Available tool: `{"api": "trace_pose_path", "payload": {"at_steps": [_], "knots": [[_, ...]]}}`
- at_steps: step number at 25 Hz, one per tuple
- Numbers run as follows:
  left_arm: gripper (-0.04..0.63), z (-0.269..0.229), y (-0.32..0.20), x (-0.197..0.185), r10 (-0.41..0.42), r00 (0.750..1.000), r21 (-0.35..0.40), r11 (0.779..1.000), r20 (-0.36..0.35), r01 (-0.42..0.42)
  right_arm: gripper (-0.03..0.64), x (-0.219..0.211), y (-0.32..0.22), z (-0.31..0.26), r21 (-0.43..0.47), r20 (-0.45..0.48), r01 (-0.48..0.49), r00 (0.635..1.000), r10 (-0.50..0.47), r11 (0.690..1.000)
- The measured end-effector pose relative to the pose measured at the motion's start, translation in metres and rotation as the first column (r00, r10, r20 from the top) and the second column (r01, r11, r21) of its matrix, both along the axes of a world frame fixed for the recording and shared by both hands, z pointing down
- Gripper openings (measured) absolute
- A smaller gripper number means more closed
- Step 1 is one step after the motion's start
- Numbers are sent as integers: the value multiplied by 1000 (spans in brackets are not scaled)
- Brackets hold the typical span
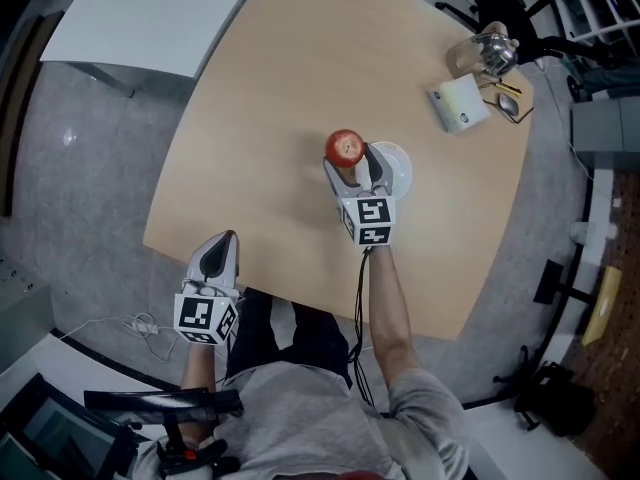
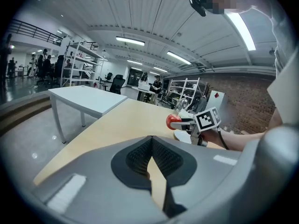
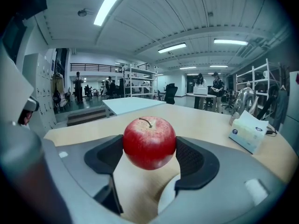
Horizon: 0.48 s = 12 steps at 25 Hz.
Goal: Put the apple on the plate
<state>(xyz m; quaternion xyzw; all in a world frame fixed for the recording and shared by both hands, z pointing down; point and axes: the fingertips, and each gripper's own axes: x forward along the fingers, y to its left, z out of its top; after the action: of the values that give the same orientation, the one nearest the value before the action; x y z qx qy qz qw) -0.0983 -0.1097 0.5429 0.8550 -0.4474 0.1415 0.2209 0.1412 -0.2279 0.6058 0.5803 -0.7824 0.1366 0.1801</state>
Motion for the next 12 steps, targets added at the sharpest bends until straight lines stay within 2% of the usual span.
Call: {"api": "trace_pose_path", "payload": {"at_steps": [12], "knots": [[20,-2,-6,46,98,995,5,995,-6,-98,359,70,28,5,-18,-25,-137,990,136,990]]}}
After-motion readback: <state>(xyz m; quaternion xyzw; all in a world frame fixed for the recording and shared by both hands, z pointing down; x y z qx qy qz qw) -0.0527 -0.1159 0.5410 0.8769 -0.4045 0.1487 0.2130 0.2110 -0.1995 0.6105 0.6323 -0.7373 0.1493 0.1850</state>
